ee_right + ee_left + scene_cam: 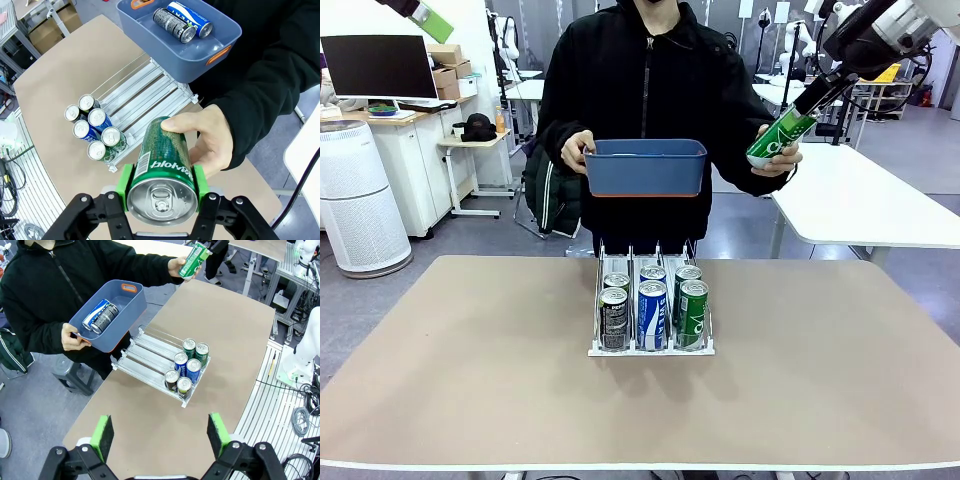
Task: Fill the beverage cans into the dispenser.
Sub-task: Place the picked Sprite in the line of the Automatic Can Dispenser with the same cans.
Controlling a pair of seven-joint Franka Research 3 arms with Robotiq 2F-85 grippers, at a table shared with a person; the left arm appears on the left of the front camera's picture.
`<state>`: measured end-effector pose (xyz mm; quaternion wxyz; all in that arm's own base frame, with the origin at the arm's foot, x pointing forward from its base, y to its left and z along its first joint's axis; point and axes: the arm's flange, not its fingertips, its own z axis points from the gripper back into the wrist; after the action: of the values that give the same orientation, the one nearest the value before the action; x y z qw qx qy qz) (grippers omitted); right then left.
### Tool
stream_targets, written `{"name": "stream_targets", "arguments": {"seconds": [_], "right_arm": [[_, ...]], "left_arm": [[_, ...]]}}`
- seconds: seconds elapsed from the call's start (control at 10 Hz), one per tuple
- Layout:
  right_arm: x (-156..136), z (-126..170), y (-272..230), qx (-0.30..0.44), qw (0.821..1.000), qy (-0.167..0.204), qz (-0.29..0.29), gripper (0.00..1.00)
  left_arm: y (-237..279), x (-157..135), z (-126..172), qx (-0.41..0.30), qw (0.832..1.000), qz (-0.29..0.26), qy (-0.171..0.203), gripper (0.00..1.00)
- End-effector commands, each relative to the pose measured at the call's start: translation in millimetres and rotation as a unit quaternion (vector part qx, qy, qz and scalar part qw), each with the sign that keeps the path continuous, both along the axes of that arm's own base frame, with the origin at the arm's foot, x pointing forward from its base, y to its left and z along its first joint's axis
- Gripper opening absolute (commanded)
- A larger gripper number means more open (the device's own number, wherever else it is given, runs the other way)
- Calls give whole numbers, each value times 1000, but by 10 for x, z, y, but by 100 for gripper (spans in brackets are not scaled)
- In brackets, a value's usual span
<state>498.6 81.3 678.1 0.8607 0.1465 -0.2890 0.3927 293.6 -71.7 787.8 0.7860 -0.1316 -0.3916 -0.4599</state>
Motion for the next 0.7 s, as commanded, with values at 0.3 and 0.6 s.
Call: {"name": "stream_targets", "arguments": {"seconds": [0.3, 0.6], "right_arm": [[1, -3, -5, -1, 1000, -1, 2, 0], [1, -3, -5, -1, 1000, -1, 2, 0]], "left_arm": [[8, 4, -1, 0, 1000, 3, 0, 100], [8, 4, -1, 0, 1000, 3, 0, 100]]}}
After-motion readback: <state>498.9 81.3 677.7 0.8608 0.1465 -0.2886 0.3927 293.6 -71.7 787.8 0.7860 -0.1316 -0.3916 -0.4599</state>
